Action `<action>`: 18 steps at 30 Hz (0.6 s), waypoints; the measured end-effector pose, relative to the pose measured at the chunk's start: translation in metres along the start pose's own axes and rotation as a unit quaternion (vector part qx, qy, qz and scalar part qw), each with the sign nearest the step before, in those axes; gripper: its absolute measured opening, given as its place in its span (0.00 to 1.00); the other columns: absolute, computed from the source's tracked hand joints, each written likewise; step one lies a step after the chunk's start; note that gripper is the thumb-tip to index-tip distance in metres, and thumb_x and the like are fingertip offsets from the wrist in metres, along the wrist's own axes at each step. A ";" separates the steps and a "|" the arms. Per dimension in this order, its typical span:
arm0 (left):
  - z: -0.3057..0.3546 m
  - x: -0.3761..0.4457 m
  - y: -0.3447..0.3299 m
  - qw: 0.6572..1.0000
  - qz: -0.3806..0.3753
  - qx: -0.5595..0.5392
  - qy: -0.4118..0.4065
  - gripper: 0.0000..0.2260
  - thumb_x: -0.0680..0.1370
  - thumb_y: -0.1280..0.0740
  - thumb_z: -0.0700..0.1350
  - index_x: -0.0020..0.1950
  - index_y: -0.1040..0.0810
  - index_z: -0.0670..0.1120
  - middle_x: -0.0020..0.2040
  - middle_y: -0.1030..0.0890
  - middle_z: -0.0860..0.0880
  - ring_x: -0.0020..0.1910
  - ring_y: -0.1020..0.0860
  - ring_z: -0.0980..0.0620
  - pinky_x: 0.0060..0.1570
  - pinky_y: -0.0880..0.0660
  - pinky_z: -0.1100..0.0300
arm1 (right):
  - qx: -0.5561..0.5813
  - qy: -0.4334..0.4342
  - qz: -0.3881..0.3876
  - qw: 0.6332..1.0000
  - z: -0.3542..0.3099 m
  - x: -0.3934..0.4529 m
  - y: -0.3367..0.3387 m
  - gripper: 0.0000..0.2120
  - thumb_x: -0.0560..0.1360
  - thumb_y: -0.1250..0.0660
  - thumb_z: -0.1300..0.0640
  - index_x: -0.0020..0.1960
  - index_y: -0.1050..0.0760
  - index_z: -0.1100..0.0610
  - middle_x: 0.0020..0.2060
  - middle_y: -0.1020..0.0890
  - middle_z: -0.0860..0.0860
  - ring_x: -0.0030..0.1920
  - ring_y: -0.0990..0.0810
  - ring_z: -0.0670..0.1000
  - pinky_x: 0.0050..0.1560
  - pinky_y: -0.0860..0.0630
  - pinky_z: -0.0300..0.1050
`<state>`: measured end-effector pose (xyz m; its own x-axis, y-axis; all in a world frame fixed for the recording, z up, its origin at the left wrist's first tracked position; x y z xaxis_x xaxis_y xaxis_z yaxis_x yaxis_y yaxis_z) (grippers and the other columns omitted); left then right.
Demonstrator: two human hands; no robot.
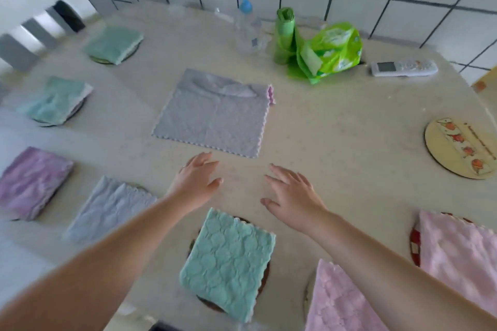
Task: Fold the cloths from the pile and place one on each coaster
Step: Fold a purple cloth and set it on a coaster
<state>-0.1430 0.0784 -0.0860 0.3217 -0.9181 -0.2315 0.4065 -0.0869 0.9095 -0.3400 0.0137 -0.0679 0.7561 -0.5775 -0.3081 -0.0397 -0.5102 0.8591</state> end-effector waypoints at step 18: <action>-0.071 0.060 0.021 0.988 0.018 0.135 -0.068 0.25 0.76 0.40 0.60 0.67 0.31 0.45 0.75 0.42 0.46 0.75 0.47 0.48 0.72 0.54 0.44 | -0.016 -0.103 0.001 0.995 -0.026 0.091 0.005 0.28 0.77 0.42 0.48 0.74 0.43 0.56 0.75 0.44 0.49 0.71 0.38 0.53 0.71 0.43 0.46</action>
<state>-0.0542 0.0492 -0.1054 0.2070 -0.9641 -0.1660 0.1490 -0.1366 0.9793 -0.2543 -0.0255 -0.0809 0.6061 -0.6983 -0.3809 -0.0167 -0.4900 0.8716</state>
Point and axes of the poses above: each hand's wrist, its own x-axis towards the middle knuckle, its own y-axis out of the back of the hand, z = x × y, the point moved 6 cm from there along x, towards the middle knuckle
